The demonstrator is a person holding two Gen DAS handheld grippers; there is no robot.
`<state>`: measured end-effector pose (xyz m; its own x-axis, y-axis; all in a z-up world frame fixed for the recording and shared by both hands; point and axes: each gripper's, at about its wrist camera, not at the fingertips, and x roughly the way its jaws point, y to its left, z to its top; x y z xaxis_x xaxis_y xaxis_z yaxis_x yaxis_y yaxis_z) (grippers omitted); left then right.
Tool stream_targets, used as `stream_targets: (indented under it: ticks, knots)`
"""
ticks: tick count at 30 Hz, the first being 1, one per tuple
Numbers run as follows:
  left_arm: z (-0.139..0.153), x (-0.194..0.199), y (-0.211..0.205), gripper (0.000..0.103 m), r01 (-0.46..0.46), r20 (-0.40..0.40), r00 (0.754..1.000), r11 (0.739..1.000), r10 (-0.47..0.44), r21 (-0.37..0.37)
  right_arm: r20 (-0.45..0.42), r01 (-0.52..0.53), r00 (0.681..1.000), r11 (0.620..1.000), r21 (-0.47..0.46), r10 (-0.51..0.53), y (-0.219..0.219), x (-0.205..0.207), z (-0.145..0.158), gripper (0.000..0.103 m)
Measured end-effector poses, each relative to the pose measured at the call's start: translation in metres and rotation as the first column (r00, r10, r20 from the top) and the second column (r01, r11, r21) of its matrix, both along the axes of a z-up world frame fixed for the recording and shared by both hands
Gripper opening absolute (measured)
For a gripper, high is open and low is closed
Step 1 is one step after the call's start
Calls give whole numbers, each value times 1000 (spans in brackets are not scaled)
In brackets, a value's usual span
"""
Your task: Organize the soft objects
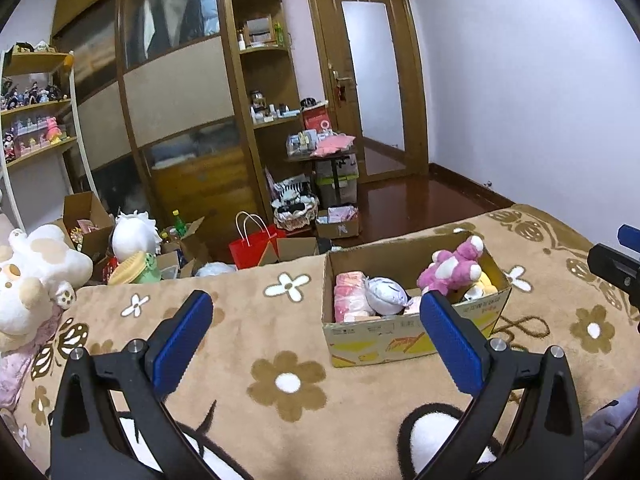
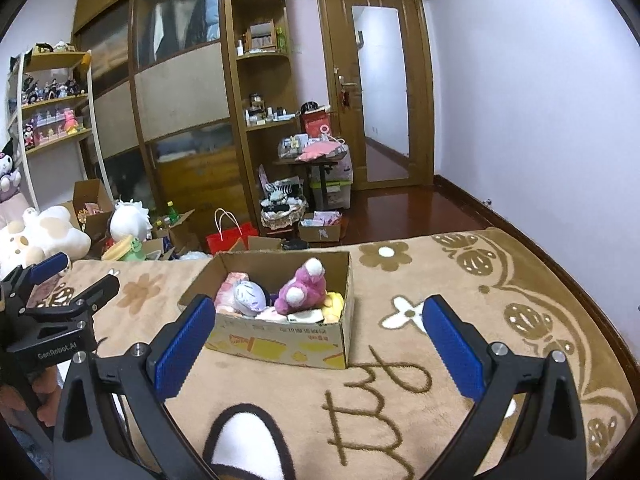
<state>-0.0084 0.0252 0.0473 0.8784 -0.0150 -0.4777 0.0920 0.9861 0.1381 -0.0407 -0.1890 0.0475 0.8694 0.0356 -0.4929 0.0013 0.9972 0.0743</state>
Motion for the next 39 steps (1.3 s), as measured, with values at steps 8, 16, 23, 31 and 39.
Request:
stream_targets:
  ticks: [8,16,23,31,39]
  knots:
    - [-10,6,-4,102,6,-31,999,1000,-6,14,9,18,1000,999,-28,-18,-1,1,-2,103]
    - [-9,4,-4,102,6,-25,1000,1000,-5,16,14,4,1000,1000,-26,-4,0,-1,-1,103]
    - [-9,3,-6,102,15,-23,1000,1000,-14,15,22,22,1000,999,-37,-21,-2,0,-2,103]
    - [-9,4,-6,102,12,-23,1000,1000,-11,16,22,21,1000,999,-38,-21,-2,-1,-2,103]
    - [-9,5,-4,102,14,-24,1000,1000,-14,25,19,25,1000,999,-43,-24,-2,-2,-4,103]
